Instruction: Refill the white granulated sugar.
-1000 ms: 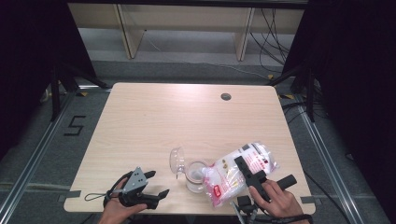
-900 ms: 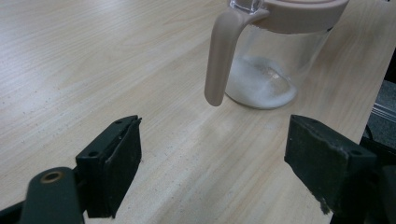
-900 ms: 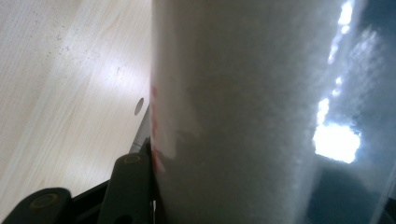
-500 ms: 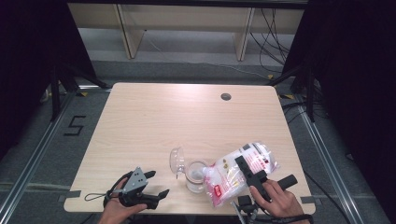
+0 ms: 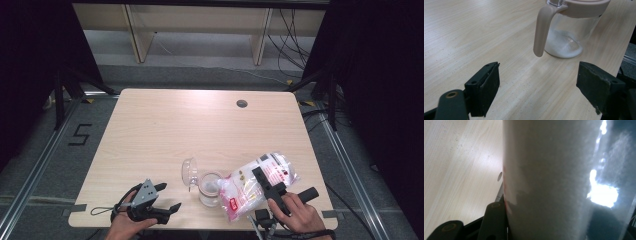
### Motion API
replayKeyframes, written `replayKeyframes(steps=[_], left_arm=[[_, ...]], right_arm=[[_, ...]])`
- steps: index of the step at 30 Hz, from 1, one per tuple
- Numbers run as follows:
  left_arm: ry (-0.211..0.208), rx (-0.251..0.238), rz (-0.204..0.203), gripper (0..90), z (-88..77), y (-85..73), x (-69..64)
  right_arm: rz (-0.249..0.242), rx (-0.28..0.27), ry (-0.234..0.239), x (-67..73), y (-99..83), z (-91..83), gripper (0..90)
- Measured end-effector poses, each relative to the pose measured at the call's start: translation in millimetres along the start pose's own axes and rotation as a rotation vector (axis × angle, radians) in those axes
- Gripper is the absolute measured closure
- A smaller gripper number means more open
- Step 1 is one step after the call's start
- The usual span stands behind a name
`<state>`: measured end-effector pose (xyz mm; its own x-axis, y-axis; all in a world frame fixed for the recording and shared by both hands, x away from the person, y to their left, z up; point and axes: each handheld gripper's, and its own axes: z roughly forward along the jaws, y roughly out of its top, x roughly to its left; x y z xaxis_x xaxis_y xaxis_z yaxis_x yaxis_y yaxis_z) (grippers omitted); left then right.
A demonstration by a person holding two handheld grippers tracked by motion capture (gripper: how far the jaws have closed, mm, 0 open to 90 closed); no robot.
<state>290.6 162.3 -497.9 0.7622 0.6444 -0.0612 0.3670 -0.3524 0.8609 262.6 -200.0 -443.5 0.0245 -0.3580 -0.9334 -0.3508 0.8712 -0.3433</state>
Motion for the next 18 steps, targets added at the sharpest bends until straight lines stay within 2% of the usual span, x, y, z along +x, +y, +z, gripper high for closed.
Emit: replayKeyframes(steps=[13, 14, 17, 18], left_arm=[[-0.001, 0.001, 0.003, 18.3, 0.0, 0.1, 0.1], [-0.001, 0.001, 0.002, 18.3, 0.0, 0.0, 0.1], [0.000, 0.001, 0.002, 18.3, 0.0, 0.0, 0.1], [0.000, 0.001, 0.003, 18.3, 0.0, 0.0, 0.1]], right_arm=[[0.000, -0.002, -0.002, -0.1, -0.7, 0.1, 56.0], [0.021, 0.002, 0.005, 1.5, -1.0, 0.2, 56.1], [0.024, 0.000, 0.005, 1.7, -1.1, 0.3, 56.3], [0.006, -0.004, -0.001, 0.1, -0.9, 0.2, 56.4]])
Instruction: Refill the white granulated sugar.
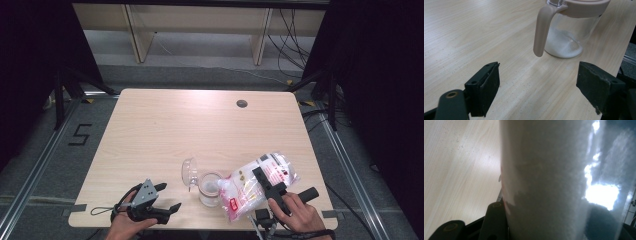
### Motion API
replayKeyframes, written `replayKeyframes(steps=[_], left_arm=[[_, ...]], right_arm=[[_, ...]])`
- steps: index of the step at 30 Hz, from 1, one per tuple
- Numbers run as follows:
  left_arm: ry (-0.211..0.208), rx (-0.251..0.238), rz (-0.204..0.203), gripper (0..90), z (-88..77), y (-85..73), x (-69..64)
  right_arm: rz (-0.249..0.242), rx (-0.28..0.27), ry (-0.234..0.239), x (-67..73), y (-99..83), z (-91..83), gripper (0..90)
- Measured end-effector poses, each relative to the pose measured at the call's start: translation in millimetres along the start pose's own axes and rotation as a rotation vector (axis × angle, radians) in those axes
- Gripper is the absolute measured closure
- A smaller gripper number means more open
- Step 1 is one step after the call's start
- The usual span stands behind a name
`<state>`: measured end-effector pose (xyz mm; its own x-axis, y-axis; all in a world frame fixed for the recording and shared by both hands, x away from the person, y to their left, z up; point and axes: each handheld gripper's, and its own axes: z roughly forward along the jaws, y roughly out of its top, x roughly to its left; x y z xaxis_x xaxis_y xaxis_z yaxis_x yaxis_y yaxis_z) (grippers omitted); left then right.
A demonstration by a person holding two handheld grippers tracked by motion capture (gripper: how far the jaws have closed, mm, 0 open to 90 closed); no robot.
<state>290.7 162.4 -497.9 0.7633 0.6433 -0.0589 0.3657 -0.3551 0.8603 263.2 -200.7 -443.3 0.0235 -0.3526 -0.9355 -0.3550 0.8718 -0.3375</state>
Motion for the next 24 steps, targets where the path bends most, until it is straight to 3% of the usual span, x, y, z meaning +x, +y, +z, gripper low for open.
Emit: replayKeyframes(steps=[7, 9, 12, 24], left_arm=[[0.000, -0.001, -0.002, 18.4, -0.1, 0.0, -0.2], [-0.001, 0.000, -0.001, 18.4, -0.1, 0.0, -0.2], [-0.001, 0.000, -0.001, 18.4, 0.0, 0.0, -0.2], [-0.001, 0.000, 0.000, 18.5, -0.1, 0.1, -0.1]], right_arm=[[0.012, -0.022, -0.012, -0.6, 1.0, 0.4, 56.7], [0.030, -0.019, 0.005, 0.9, 0.8, 0.3, 56.7], [0.012, -0.015, 0.010, 1.7, 0.8, 0.9, 56.8], [0.022, -0.018, 0.018, 2.5, 0.2, 1.4, 57.0]])
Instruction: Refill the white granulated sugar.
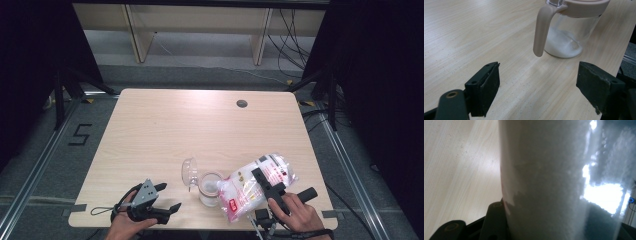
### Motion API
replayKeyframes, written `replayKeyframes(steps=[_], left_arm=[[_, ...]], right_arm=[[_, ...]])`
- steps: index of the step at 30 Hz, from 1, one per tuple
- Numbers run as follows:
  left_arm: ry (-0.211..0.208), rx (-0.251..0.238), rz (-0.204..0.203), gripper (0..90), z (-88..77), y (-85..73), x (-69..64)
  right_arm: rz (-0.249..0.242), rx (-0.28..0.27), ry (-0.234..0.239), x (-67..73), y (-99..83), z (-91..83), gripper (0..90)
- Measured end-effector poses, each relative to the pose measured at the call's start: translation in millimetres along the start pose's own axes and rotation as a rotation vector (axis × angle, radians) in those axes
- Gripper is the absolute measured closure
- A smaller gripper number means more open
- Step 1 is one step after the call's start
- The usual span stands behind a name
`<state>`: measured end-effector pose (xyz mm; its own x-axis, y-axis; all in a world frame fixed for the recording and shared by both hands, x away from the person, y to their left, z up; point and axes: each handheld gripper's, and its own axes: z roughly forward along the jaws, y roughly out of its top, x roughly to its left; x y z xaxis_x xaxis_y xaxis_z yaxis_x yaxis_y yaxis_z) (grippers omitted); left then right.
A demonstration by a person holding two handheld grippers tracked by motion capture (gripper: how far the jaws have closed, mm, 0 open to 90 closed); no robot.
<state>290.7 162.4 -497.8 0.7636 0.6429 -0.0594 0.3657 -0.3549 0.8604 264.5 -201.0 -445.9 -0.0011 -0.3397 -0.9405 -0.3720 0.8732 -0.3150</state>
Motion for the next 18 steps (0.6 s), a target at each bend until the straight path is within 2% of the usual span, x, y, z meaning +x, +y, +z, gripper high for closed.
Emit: replayKeyframes(steps=[8, 9, 10, 18], left_arm=[[0.001, -0.001, -0.003, 18.5, 0.0, -0.1, -0.1], [-0.001, 0.000, -0.003, 18.5, -0.1, 0.0, 0.0], [0.000, -0.001, -0.002, 18.5, -0.1, 0.0, 0.0], [0.000, 0.000, -0.001, 18.5, -0.1, -0.1, 0.0]], right_arm=[[0.001, -0.001, -0.001, 0.5, 0.3, 0.3, 57.0], [0.017, 0.002, 0.004, 1.8, 0.1, 0.4, 57.0], [0.001, -0.001, -0.001, 0.3, 0.2, 0.3, 57.1], [-0.002, 0.001, 0.000, 0.4, 0.2, 0.2, 57.2]])
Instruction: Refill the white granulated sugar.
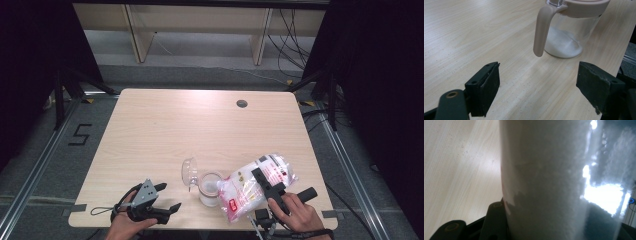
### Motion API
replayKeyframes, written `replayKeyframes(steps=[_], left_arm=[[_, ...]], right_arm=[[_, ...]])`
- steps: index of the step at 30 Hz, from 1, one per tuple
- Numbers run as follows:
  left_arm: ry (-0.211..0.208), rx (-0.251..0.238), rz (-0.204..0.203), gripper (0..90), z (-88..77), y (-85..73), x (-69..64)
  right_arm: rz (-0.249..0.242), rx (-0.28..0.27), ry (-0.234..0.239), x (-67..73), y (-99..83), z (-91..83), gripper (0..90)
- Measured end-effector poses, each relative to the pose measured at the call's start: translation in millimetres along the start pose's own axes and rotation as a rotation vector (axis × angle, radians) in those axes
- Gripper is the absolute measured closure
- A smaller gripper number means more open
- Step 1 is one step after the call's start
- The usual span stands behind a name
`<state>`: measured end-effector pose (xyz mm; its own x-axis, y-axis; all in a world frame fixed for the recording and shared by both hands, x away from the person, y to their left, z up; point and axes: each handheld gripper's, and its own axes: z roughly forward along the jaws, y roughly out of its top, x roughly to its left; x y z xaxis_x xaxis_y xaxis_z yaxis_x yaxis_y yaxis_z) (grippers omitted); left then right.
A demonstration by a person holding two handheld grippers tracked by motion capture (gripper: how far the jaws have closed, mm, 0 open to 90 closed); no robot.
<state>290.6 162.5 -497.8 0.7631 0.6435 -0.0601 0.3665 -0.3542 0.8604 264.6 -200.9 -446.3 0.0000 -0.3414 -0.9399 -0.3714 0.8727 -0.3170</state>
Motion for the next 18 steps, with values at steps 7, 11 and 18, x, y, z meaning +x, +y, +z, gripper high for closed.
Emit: replayKeyframes(steps=[7, 11, 18], left_arm=[[-0.003, 0.002, 0.026, 18.5, -0.2, 0.5, 1.3], [-0.002, 0.002, 0.025, 18.5, -0.1, 0.5, 1.2], [-0.002, 0.002, 0.028, 18.5, -0.1, 0.6, 1.6]], right_arm=[[-0.003, 0.000, 0.001, -0.4, -0.1, -0.1, 57.1], [-0.004, 0.004, 0.004, -1.2, 0.0, -0.9, 57.2], [0.007, 0.007, -0.003, -0.7, -0.7, -1.4, 57.2]])
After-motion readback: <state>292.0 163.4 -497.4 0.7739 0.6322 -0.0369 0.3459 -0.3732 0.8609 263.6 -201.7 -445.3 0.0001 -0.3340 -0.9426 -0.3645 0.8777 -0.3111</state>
